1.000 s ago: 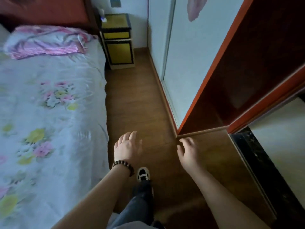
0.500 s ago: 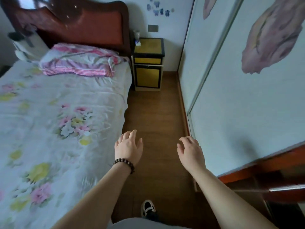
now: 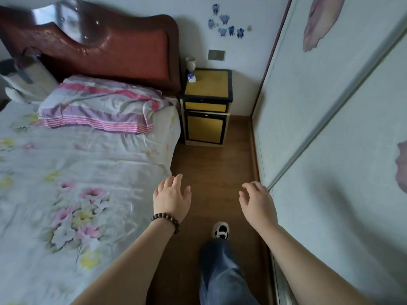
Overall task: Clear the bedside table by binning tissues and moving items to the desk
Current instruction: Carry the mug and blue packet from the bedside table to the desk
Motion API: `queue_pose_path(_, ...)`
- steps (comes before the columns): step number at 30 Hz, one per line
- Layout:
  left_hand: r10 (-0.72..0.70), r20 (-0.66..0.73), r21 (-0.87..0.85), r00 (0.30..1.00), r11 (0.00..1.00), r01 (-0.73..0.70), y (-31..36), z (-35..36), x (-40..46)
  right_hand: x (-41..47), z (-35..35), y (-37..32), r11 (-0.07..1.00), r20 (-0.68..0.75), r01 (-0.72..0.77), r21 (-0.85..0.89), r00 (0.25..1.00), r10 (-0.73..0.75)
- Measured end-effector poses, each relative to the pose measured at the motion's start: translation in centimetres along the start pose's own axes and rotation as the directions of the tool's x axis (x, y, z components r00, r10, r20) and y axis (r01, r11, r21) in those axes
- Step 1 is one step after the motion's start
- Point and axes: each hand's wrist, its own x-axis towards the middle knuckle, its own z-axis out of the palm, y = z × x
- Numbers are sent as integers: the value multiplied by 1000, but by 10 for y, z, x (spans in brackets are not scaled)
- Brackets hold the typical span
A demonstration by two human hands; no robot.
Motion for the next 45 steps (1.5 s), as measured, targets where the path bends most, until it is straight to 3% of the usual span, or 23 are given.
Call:
queue_pose_path(7, -66, -9, 10, 998, 998, 66, 57, -9, 190, 209, -11, 18, 1000, 22, 10, 28, 1000, -10)
queue_pose_path(14, -101, 1, -5, 995, 995, 101, 88, -12, 327, 364, -3, 10, 997, 47, 59, 50, 997, -62)
queue_pose_path(24, -144, 43, -77, 989, 986, 147, 65, 5, 548, 567, 72, -20, 993, 109, 96, 62, 989, -103)
queue_pose_path(31, -148, 138, -59, 979, 986, 157, 34, 12, 697, 716, 129, -67, 997, 235, 20, 74, 971, -37)
queue_pose_path(40, -152, 159, -82, 976, 983, 166, 1, 47, 801, 848, 234, -104, 991, 393, -117, 65, 916, 83)
queue_pose_path(45, -164, 178, -142, 970, 971, 190, -23, 59, 826, 911, 300, -117, 991, 373, -130, 9, 920, 117)
